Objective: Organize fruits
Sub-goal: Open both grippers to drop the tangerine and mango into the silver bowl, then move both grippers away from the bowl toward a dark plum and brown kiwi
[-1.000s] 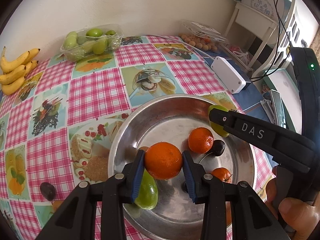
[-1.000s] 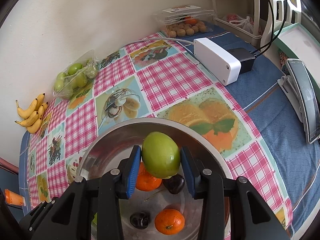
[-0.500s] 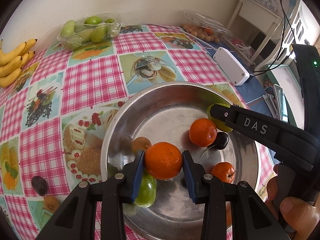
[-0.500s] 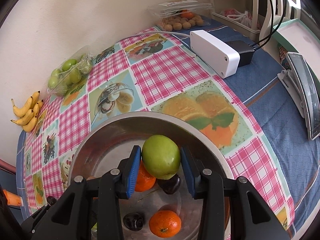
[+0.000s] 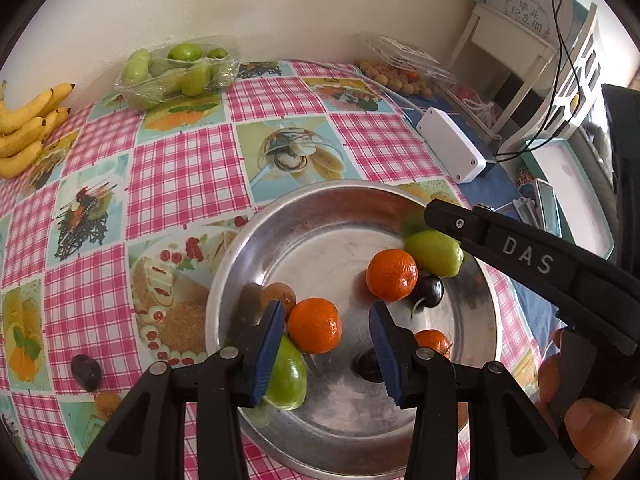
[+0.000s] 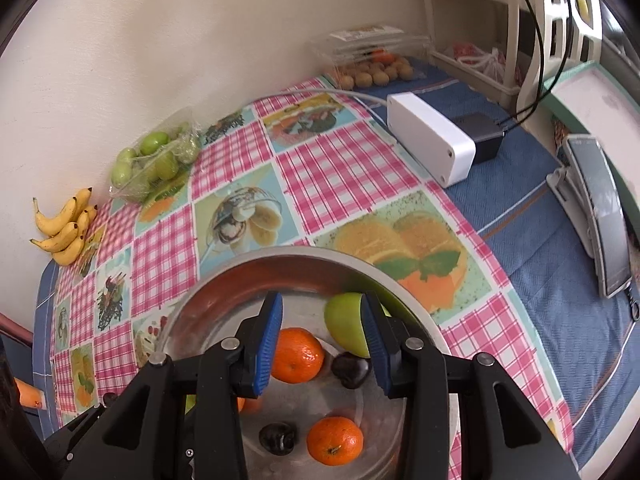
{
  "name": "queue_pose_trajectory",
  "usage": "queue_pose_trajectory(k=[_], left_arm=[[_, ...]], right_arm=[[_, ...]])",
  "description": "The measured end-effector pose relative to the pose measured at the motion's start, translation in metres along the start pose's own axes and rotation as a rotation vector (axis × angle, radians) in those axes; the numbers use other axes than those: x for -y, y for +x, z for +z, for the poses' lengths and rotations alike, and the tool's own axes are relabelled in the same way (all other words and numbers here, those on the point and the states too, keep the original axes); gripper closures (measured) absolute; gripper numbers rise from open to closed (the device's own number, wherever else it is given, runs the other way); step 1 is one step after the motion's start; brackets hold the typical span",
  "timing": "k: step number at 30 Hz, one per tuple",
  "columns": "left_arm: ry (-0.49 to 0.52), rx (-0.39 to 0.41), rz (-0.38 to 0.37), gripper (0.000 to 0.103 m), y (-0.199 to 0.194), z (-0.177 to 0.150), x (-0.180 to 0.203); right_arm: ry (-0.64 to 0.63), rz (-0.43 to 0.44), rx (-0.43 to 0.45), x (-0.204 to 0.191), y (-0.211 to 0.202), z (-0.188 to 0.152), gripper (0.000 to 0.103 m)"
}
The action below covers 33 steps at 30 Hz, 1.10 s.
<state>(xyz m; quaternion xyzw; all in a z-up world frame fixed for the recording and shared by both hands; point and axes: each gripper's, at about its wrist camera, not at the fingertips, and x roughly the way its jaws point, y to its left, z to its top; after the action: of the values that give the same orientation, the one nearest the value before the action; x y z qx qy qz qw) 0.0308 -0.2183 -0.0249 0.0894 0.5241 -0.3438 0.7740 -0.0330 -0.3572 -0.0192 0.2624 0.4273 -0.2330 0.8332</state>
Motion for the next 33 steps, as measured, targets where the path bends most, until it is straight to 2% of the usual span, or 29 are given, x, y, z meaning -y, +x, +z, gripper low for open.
queue_pose_trajectory(k=[7,14,18,30,33], left_arm=[[-0.091,0.023,0.067,0.054,-0.018,0.004,-0.026],[-0.244,0.000,0.126,0.051,-0.021,-0.002,-0.068],[-0.295,-0.013,0.144,0.050,-0.021,-0.007,-0.083],[-0.341,-0.050,0.168,0.041,-0.013,-0.012,-0.098],[-0.340,-0.062,0.186,0.034,-0.011,-0.013,-0.099]], right_arm=[[-0.008,-0.012,-0.025,-0.007,-0.012,-0.003,0.061],[0.032,0.009,-0.103,-0.004,-0.010,-0.015,0.061],[0.017,-0.014,-0.134,-0.008,-0.007,-0.021,0.061],[-0.031,-0.030,-0.188,-0.018,0.003,-0.028,0.061],[-0.045,-0.041,-0.200,-0.021,0.005,-0.030,0.061]])
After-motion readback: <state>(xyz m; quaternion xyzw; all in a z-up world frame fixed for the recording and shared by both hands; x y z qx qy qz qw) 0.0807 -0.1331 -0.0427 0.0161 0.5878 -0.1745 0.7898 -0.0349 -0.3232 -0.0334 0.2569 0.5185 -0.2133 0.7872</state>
